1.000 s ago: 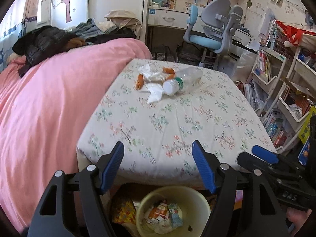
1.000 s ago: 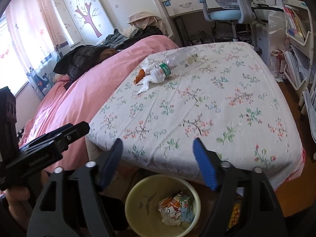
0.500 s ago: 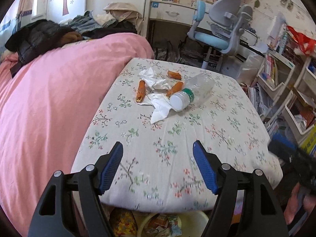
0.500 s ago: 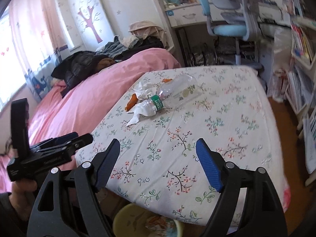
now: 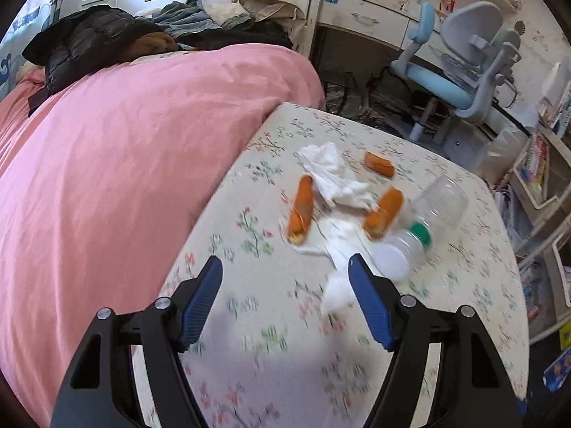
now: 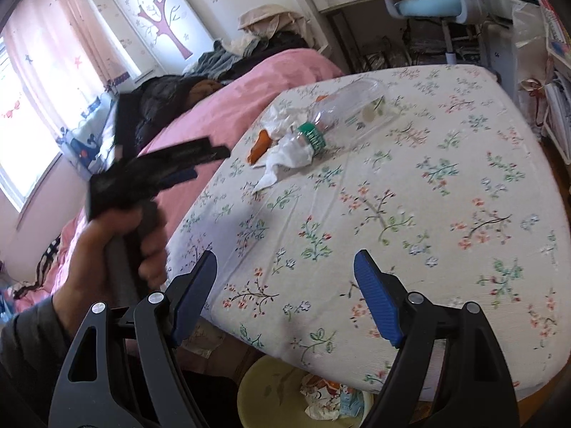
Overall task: Collect trash
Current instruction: 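Move both grippers back toward the remaining trash on the table, then grasp another orange snack stick with the left gripper while the right gripper grasps a white tissue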
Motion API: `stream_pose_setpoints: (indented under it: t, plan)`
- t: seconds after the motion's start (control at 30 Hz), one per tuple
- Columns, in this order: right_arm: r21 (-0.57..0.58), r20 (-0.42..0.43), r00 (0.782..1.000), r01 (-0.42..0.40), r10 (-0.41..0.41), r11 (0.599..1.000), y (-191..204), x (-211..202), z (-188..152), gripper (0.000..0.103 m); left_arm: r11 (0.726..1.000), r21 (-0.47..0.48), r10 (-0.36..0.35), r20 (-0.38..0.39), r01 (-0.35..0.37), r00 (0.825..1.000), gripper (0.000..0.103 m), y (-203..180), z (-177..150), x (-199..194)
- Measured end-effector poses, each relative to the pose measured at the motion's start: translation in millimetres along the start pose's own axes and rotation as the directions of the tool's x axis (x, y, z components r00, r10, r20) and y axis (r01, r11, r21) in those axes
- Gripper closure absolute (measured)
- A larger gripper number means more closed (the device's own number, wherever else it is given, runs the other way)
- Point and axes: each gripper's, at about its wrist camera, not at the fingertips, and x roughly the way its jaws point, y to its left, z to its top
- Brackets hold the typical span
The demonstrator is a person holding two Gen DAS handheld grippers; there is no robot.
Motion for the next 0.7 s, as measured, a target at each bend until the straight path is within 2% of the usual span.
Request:
stream_pose_setpoints:
  t: [0.27, 0.7]
  plan:
    - [-0.065, -0.044, 0.999, -0.006, 0.003, 0.998, 11.5, 21.2, -2.9, 0.027, 0.999, 0.023, 0.035, -0.022, -0.034, 0.999, 0.033, -3.3, 16.9, 33.4]
    - [-0.081, -0.11, 0.993, -0.043, 0.034, 0.996, 18.1, 61.0, 6.2, 0.027, 0.997, 0.062, 0.048, -0.073, -0.044, 0.996, 0.033, -4.3, 38.5, 72.8]
